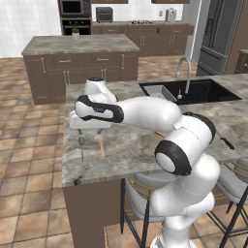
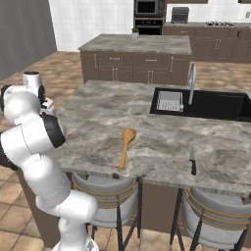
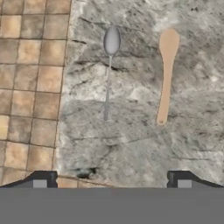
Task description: Pick up the metallic utensils from the counter and place them in the open drawer. Make sure not to pick up any wooden utensils.
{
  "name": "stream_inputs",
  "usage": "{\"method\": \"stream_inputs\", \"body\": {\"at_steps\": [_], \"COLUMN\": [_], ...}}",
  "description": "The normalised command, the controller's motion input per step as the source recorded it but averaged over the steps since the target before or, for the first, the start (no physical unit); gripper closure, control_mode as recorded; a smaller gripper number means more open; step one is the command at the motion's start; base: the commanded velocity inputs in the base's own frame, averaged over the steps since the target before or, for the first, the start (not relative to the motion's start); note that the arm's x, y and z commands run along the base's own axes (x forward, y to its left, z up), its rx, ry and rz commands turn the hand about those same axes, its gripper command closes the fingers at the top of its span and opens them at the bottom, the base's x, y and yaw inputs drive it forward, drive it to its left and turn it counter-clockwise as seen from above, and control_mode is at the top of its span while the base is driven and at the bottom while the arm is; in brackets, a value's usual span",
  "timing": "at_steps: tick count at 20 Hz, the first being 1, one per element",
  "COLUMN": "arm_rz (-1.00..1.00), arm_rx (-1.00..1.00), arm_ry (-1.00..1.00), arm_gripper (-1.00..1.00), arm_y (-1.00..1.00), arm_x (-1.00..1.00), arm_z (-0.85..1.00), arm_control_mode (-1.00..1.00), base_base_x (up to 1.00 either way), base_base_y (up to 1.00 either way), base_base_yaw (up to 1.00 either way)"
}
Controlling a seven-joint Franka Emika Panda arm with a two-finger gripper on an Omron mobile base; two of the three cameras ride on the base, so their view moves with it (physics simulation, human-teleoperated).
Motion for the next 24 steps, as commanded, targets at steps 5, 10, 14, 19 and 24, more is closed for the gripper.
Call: {"method": "stream_inputs", "body": {"at_steps": [5,10,14,19,24], "arm_rz": [-0.08,-0.08,-0.04,0.00,0.00], "arm_rx": [-0.06,-0.06,-0.05,-0.01,0.00], "arm_ry": [0.03,0.00,0.04,0.01,0.00], "arm_gripper": [-1.00,-1.00,-1.00,-1.00,-1.00], "arm_y": [0.17,0.39,0.22,0.00,-0.10], "arm_x": [0.33,0.23,0.31,0.29,0.41], "arm_z": [-0.33,-0.42,-0.72,-0.62,-0.07], "arm_control_mode": [-1.00,-1.00,-1.00,-1.00,-1.00], "base_base_x": [0.00,0.00,0.00,0.00,0.00], "base_base_y": [0.00,0.00,0.00,0.00,0.00], "base_base_yaw": [0.00,0.00,0.00,0.00,0.00]}}
